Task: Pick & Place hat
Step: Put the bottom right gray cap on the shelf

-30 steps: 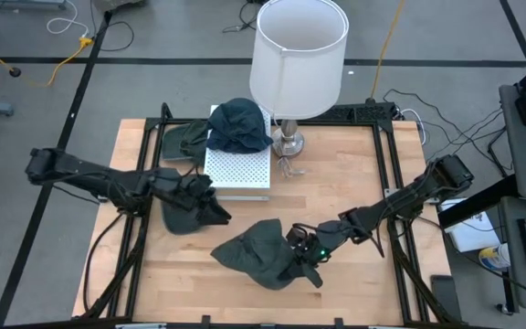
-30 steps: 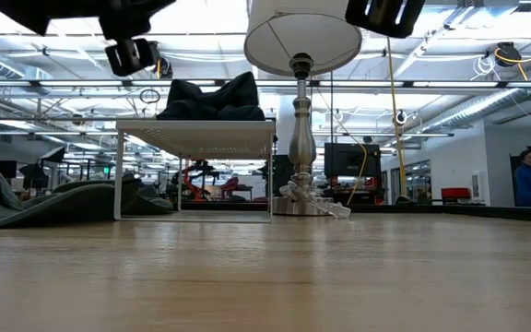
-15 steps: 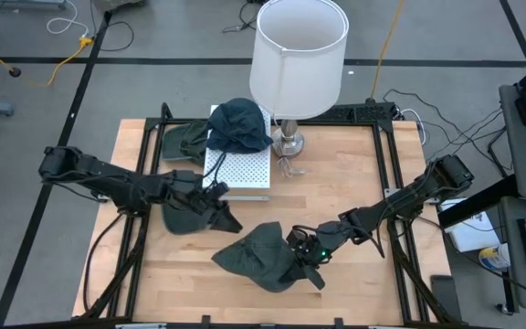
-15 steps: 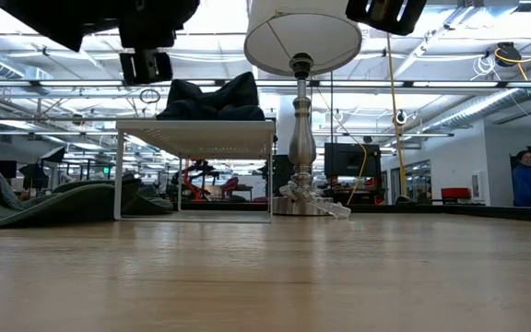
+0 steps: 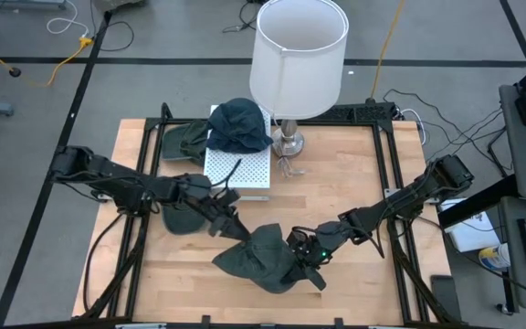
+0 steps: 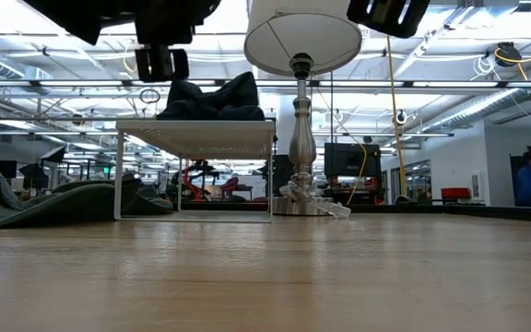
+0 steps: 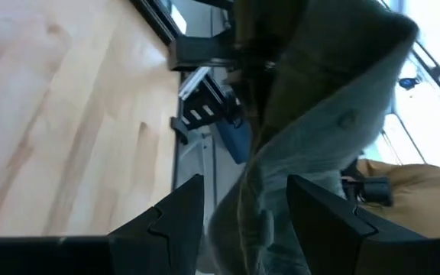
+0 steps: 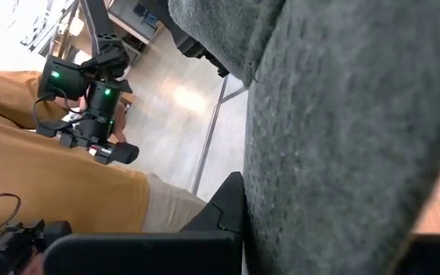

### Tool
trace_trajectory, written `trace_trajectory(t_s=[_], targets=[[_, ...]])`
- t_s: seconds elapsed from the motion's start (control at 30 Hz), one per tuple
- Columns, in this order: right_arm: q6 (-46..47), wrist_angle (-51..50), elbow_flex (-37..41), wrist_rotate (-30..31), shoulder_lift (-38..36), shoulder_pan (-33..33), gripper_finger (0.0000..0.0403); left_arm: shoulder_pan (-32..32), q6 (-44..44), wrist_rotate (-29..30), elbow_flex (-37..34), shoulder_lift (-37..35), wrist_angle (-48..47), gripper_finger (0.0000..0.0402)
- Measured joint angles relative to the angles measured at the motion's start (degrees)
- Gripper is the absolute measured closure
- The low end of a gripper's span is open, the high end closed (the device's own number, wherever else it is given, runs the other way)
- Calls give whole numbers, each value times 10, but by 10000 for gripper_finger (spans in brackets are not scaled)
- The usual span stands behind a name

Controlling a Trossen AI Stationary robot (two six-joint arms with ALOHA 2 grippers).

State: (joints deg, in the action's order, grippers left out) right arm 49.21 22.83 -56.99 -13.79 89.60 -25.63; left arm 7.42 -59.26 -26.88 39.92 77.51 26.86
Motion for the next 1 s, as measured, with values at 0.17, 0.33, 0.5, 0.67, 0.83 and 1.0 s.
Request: trace_trajectory(t_s=[0.17, 0.33, 0.5, 0.67, 0.83, 1.0], targets=[[-3, 0, 0, -1, 0, 0, 399, 2, -8, 25, 0, 2, 2, 211], [-9, -5, 0, -1, 0, 0, 399, 20, -13, 7, 0, 2, 6, 211], [-16, -9, 0, -1, 0, 0, 399, 41, -12, -6, 0, 2, 4, 211], [-19, -9, 0, -1, 0, 0, 399, 43, -30, 0, 0, 2, 4, 241], [-20, -9, 0, -2, 0, 0, 399, 42, -24, -2, 0, 2, 4, 336], [-20, -9, 0, 0, 0, 0, 391, 29, -21, -55, 0, 2, 23, 377]])
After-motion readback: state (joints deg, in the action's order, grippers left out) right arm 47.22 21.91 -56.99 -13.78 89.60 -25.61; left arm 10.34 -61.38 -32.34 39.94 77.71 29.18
